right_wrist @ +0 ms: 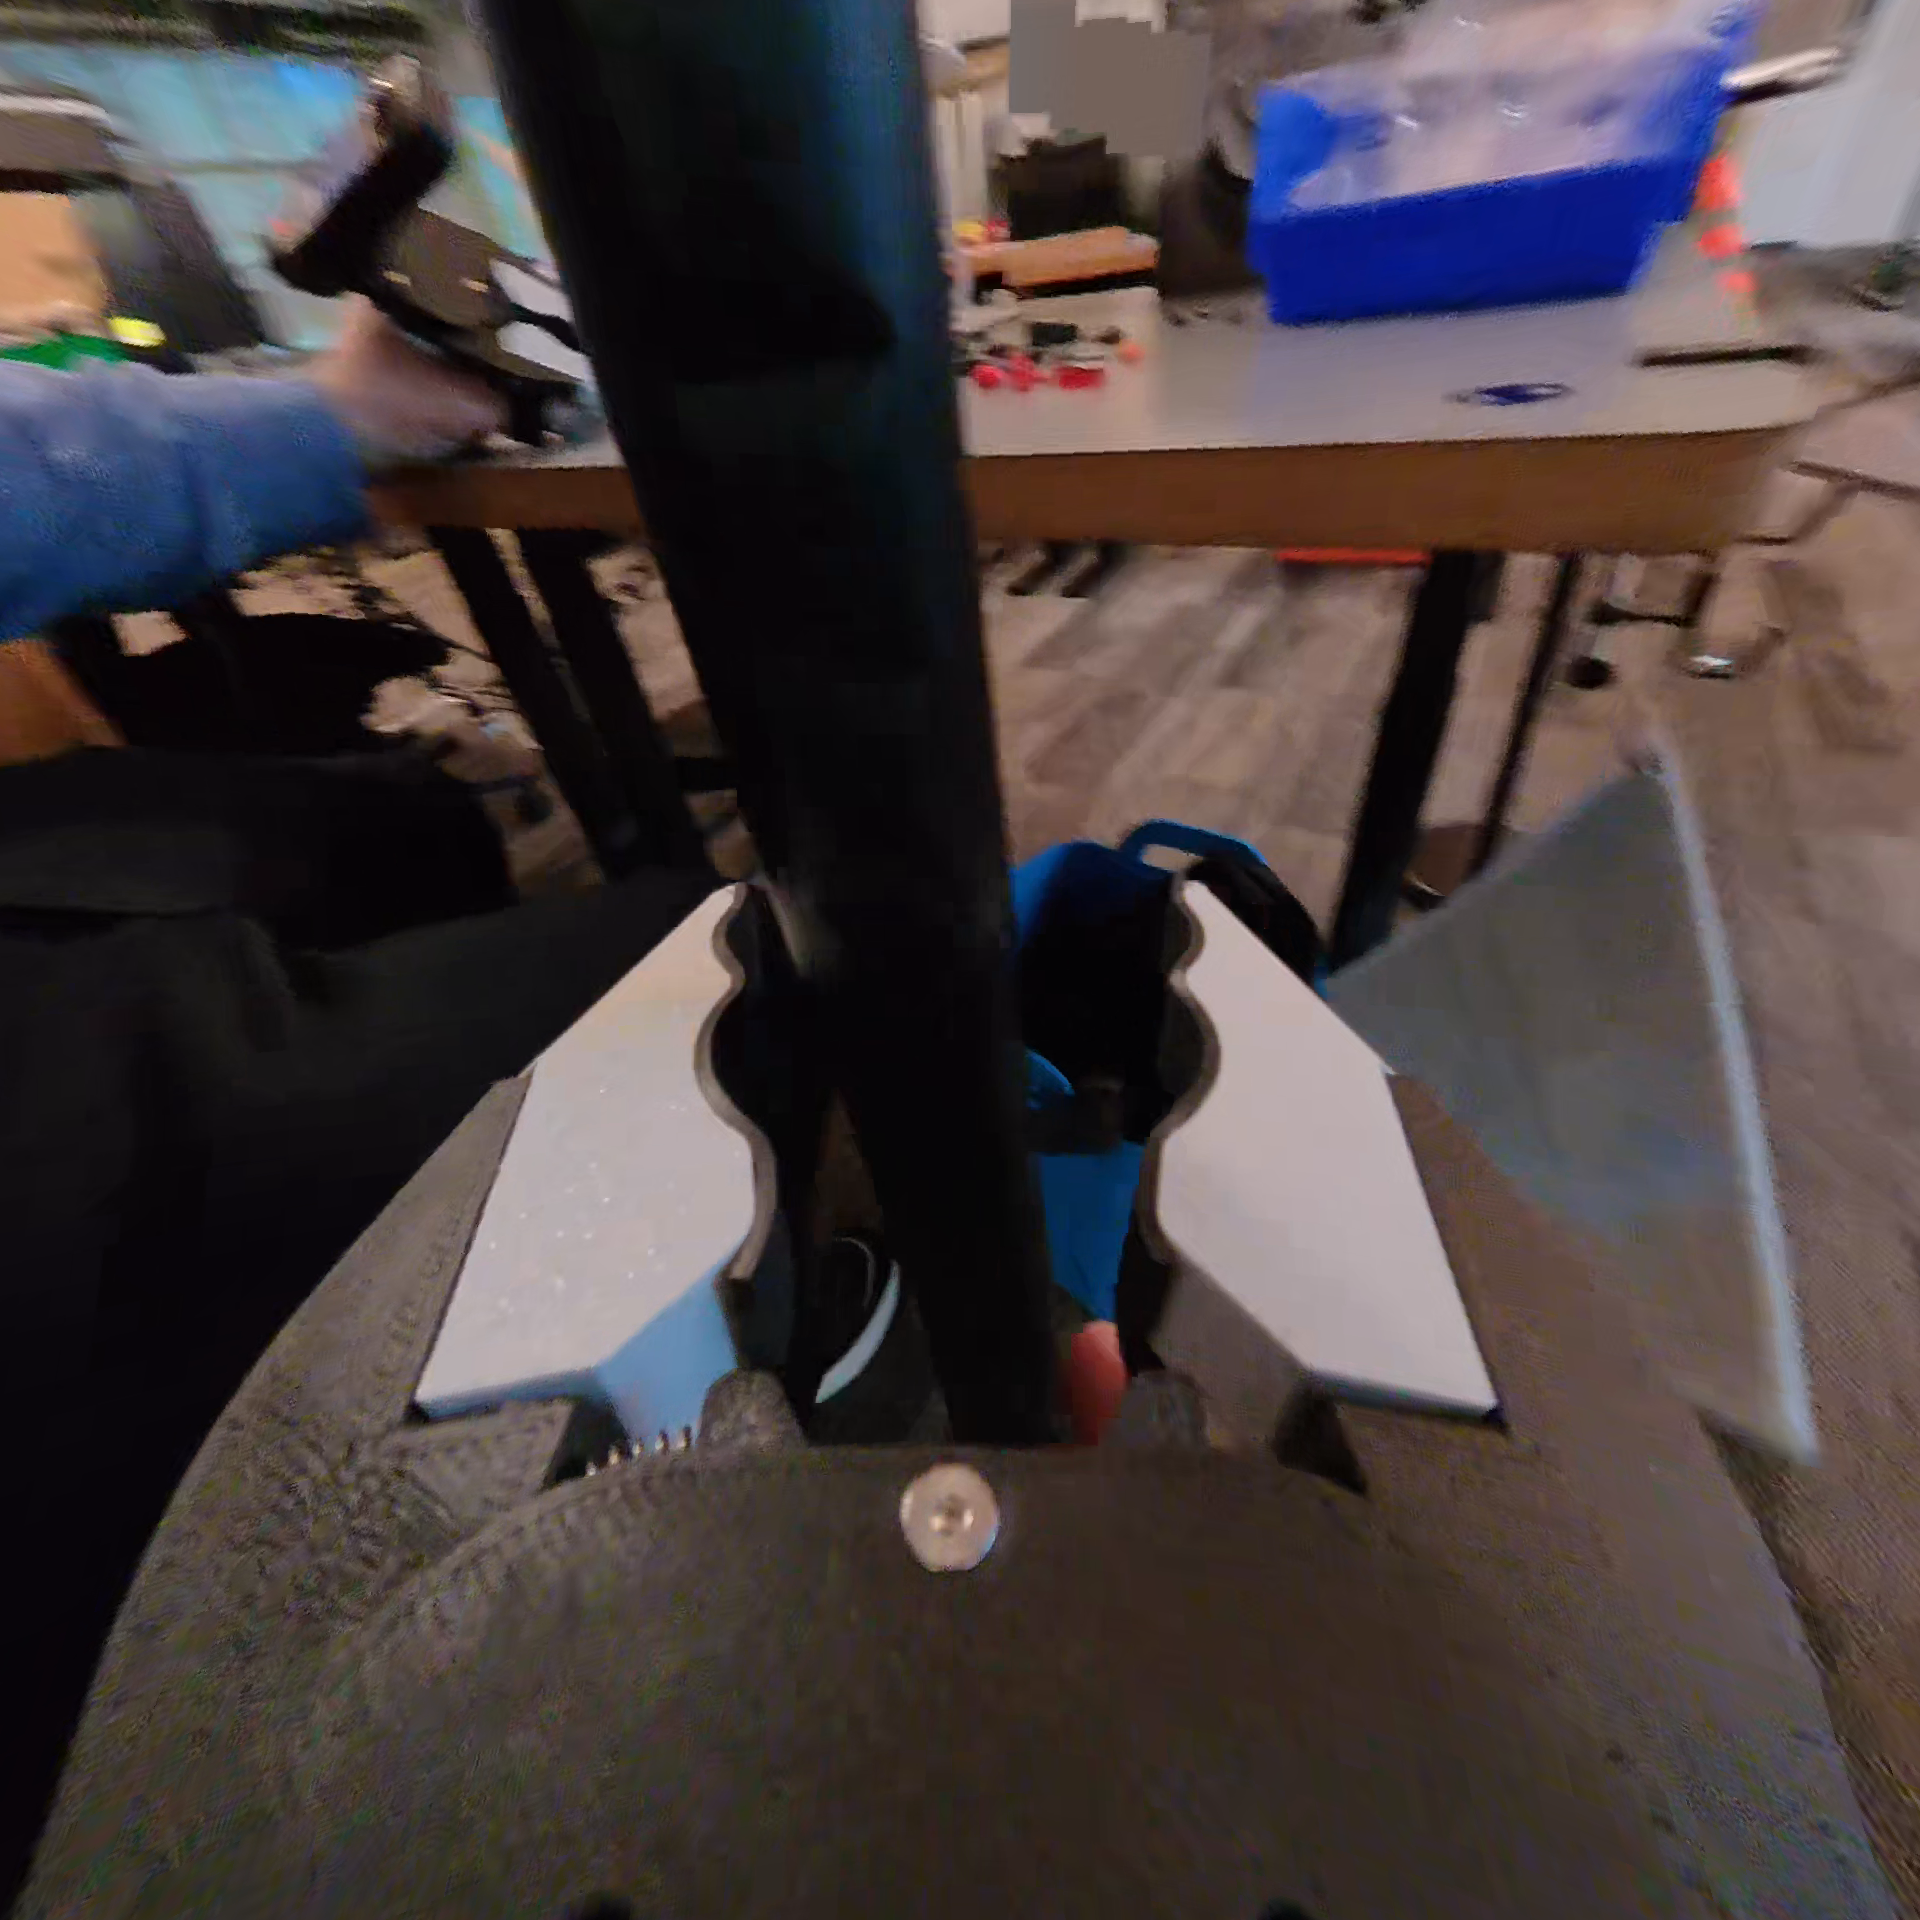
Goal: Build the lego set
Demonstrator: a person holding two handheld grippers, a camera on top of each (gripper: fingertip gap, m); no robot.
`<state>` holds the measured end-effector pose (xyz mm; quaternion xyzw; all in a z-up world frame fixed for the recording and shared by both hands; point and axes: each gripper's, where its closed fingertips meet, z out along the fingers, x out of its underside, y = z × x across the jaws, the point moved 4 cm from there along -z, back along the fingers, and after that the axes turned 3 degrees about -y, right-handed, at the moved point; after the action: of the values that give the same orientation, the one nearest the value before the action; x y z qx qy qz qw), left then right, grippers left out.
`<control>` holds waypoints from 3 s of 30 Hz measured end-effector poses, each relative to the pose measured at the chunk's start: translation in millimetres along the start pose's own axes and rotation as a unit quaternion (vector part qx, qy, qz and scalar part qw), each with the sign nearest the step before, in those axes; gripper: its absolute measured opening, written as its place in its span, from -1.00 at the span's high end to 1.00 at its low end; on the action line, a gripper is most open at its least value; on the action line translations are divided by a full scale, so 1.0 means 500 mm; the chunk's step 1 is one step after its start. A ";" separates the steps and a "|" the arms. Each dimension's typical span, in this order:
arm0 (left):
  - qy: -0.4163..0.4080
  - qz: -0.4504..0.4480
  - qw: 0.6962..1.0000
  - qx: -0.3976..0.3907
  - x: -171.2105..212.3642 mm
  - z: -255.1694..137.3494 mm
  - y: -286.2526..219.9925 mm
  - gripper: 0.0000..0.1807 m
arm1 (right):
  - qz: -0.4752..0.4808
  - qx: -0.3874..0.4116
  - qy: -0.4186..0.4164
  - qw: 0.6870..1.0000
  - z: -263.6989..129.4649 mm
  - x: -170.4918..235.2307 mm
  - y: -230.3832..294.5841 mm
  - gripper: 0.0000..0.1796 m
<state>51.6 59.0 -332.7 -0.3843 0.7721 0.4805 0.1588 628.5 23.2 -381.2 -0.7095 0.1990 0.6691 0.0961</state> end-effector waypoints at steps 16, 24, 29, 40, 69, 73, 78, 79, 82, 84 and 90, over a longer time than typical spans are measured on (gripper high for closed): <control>0.001 0.006 1.000 -0.006 0.000 0.002 0.001 0.93 | -0.044 -0.039 0.011 0.998 0.058 -0.016 -0.020 0.55; 0.004 0.005 1.000 -0.009 0.001 0.004 0.003 0.93 | -0.027 0.017 -0.049 0.998 -0.068 -0.101 -0.132 0.57; 0.006 0.006 1.000 -0.014 0.002 0.005 0.005 0.94 | -0.019 0.081 -0.069 0.994 -0.187 -0.123 -0.209 0.57; 0.007 0.009 1.000 -0.019 0.002 0.005 0.006 0.93 | -0.012 0.199 -0.013 0.980 -0.346 -0.031 -0.315 0.57; 0.013 0.012 0.999 -0.035 0.004 0.010 0.011 0.93 | 0.022 -0.060 0.087 0.994 -0.001 0.003 0.121 0.71; 0.014 0.013 0.999 -0.037 0.004 0.010 0.012 0.93 | -0.076 0.029 0.027 0.996 0.224 -0.206 -0.049 0.48; 0.019 0.014 0.999 -0.045 0.003 0.012 0.012 0.93 | -0.154 0.133 0.059 0.977 0.402 -0.329 -0.322 0.40; 0.018 0.015 0.999 -0.048 0.003 0.012 0.013 0.93 | -0.157 0.147 0.068 0.974 0.423 -0.338 -0.368 0.40; 0.025 -0.010 0.998 -0.049 0.007 0.014 0.023 0.89 | -0.207 0.179 0.116 0.955 0.471 -0.342 -0.485 0.40; 0.029 -0.017 0.998 -0.054 0.009 0.015 0.027 0.88 | -0.212 0.192 0.145 0.947 0.495 -0.334 -0.553 0.42; 0.031 -0.024 0.997 -0.064 0.011 0.013 0.033 0.82 | -0.148 0.192 0.102 0.965 0.516 -0.328 -0.642 0.39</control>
<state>34.8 66.1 -329.3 -0.4264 0.7352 0.5128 0.1215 521.0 441.8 -283.1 -0.7640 0.2248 0.5207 0.3076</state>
